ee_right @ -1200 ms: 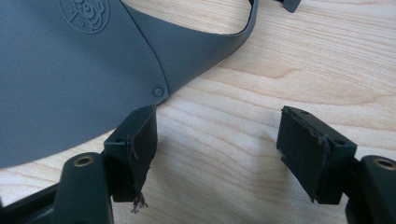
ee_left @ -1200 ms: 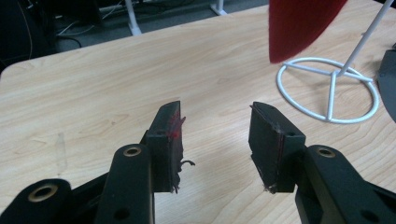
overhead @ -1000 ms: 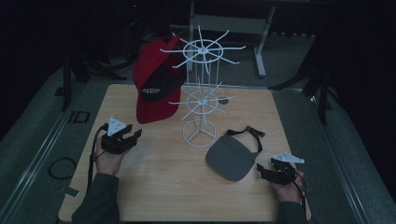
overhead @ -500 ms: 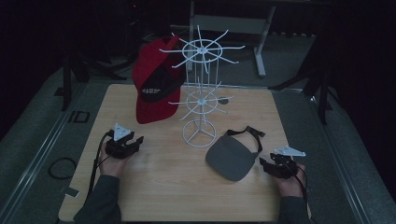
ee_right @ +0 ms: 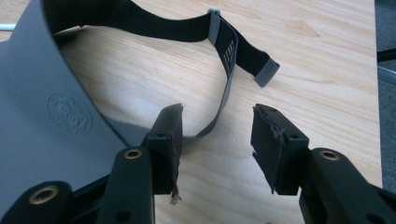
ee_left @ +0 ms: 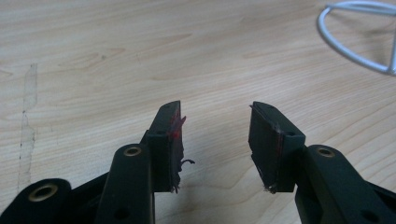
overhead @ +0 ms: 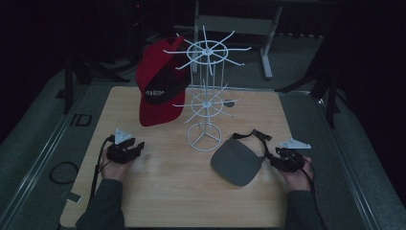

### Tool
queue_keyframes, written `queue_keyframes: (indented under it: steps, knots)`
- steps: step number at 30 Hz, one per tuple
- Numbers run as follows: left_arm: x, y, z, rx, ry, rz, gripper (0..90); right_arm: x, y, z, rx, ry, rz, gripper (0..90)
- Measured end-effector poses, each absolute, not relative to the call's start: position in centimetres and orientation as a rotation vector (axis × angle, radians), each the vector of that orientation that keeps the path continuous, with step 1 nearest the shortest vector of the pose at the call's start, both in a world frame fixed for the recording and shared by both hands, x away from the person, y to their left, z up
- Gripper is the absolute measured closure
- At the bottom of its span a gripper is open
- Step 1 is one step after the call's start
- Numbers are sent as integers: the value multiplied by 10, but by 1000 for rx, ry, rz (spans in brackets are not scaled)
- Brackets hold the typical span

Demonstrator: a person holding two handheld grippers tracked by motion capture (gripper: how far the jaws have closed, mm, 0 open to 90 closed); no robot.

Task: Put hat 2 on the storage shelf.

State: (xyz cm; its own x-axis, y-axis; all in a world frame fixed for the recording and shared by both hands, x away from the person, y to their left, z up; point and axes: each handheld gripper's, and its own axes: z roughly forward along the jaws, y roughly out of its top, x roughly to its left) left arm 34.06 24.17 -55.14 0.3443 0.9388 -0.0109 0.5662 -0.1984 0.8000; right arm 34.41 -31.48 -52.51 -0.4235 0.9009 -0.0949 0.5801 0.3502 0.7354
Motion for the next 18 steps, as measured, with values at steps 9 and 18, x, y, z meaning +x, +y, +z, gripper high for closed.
queue_keyframes:
  steps: [9,18]
  knots:
    - [343,241,-555,1890,1332,643,552,369,-307,-518,1240,2170,819,540]
    - [344,241,-557,1895,1345,628,550,399,-291,-515,1187,2214,776,589]
